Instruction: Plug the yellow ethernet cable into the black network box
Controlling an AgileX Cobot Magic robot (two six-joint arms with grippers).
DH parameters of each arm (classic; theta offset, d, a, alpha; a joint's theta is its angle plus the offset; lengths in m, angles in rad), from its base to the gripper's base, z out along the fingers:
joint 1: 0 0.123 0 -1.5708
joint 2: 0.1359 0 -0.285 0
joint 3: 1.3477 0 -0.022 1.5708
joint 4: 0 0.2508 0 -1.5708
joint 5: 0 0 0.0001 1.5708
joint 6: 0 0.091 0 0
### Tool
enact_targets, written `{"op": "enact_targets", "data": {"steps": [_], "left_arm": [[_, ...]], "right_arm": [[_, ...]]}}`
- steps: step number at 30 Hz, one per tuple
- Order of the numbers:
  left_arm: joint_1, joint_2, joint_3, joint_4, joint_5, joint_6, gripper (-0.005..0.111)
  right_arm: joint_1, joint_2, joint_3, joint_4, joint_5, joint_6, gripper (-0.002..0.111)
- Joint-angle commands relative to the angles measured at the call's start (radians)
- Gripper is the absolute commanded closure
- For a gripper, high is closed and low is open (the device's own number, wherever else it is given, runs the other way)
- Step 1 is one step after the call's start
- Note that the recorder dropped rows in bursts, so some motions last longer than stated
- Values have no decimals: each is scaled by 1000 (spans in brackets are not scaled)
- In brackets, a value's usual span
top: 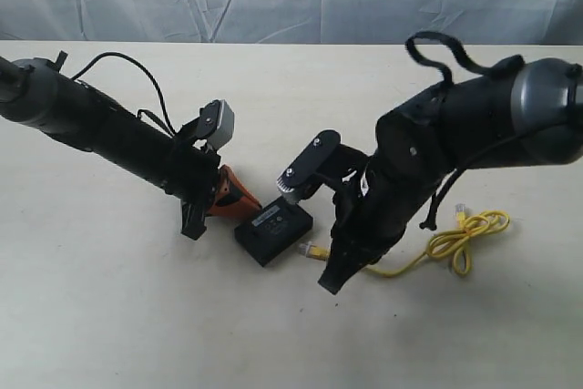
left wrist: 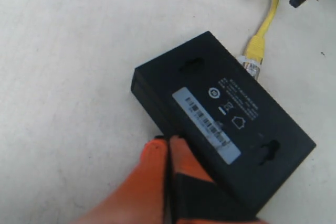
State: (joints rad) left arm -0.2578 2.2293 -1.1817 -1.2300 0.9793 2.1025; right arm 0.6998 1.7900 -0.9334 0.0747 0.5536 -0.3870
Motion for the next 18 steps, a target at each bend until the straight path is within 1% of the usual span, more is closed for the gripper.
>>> {"op": "enact_targets", "data": {"steps": [1, 2, 3, 4, 5, 6, 7, 10, 12, 18], "left_arm": [[-4, 16, 4, 41, -34, 25, 107], [-4, 16, 4, 41, -34, 25, 107], [-4, 16, 4, 41, -34, 25, 107], [-4, 16, 4, 41, -34, 25, 107], [-4, 16, 4, 41, -34, 25, 107], [-4, 16, 4, 41, -34, 25, 107], [-4, 16, 4, 41, -34, 25, 107], [-4, 16, 4, 41, -34, 25, 107], [-4, 16, 4, 41, -34, 25, 107], [-4, 16, 4, 41, -34, 25, 107]], "right_arm": [[-52, 9, -19, 269, 17, -317, 89], [-52, 18, -19, 269, 17, -326, 88], [-52, 38, -19, 269, 17, -339, 82], [-52, 53, -19, 267, 17, -343, 73], [-52, 61, -19, 252, 8, -346, 68], [-52, 68, -19, 216, -1, -346, 66], [-52, 73, -19, 193, -13, -346, 69], [-52, 79, -19, 164, -55, -346, 83], [-52, 90, -19, 142, -64, -346, 88], [-52, 130, -19, 142, -44, -346, 89]]}}
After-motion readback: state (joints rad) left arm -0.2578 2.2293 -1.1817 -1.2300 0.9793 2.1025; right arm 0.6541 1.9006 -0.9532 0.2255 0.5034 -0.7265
